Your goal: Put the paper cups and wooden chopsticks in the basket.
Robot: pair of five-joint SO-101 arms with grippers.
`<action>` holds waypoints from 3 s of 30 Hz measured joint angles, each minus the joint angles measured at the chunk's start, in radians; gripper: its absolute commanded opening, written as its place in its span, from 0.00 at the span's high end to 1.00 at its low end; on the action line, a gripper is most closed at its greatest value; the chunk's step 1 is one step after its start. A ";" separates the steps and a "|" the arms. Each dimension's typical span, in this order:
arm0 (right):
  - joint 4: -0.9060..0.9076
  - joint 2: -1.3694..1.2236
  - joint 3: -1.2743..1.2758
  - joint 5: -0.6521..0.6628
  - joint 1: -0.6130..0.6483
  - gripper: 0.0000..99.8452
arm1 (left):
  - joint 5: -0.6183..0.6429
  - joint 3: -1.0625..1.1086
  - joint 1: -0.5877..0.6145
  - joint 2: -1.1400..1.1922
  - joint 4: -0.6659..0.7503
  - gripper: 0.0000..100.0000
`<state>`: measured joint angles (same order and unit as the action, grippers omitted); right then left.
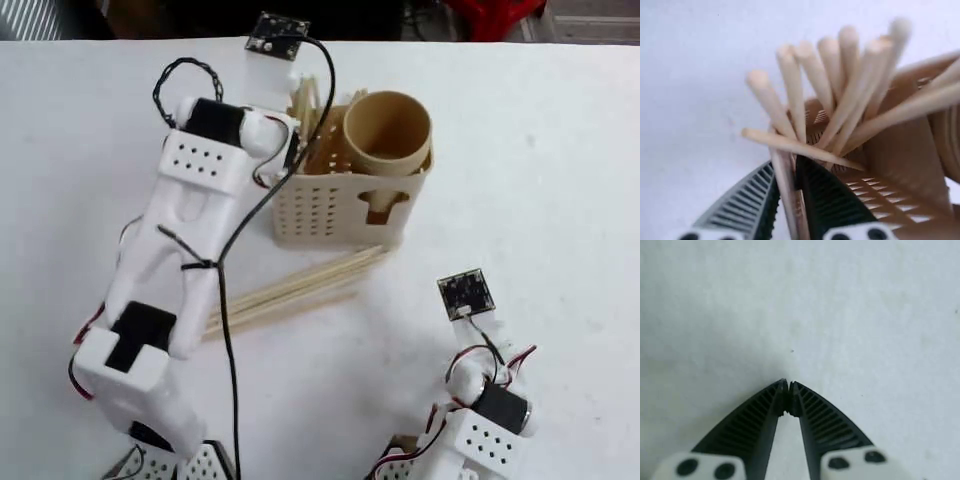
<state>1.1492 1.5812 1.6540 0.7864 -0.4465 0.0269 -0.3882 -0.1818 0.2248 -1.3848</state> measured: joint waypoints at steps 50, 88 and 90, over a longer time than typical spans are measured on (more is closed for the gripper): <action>0.000 0.000 0.000 0.000 0.000 0.98 | -0.043 -0.655 0.744 -0.035 -0.385 0.80; -0.476 -1.330 -0.717 0.328 1.180 0.81 | 0.229 0.695 0.721 0.061 0.651 0.80; -0.526 -1.382 -0.718 0.330 1.180 0.82 | 0.229 0.703 0.721 0.061 0.651 0.80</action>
<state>0.6229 0.1987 0.9360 1.1162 0.7334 0.2555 0.3145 0.5393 0.2862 -0.7342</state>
